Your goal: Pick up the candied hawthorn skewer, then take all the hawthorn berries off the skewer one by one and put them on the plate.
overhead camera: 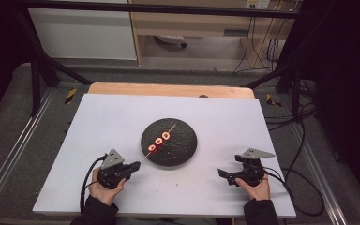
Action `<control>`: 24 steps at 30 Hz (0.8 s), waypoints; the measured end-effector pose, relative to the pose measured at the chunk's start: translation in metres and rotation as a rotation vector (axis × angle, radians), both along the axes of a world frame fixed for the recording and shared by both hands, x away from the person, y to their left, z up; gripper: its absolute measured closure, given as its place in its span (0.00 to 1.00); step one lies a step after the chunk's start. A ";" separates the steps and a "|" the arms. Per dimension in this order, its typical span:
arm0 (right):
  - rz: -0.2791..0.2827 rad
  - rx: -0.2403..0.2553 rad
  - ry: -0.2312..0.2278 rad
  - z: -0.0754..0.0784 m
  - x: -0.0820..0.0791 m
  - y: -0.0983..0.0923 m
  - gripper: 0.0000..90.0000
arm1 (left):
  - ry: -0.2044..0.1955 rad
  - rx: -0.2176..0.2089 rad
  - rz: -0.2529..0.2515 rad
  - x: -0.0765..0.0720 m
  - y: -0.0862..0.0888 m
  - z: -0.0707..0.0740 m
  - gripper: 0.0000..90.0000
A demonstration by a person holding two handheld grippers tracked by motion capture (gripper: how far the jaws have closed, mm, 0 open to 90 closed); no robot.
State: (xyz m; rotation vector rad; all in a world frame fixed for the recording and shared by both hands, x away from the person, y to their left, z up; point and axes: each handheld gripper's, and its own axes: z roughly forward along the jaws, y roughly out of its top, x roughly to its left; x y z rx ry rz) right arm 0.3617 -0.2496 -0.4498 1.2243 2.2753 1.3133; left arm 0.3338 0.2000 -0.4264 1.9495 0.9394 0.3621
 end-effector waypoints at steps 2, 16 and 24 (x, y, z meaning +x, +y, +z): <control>-0.001 0.008 -0.006 0.003 0.000 0.009 0.00 | -0.009 -0.016 -0.009 -0.002 0.000 0.000 0.98; 0.019 0.055 -0.016 0.015 0.005 0.052 0.00 | -0.029 -0.018 -0.045 -0.007 0.000 -0.003 0.98; 0.010 0.080 -0.021 0.026 0.010 0.068 0.00 | -0.041 -0.029 -0.053 -0.009 -0.002 -0.002 0.98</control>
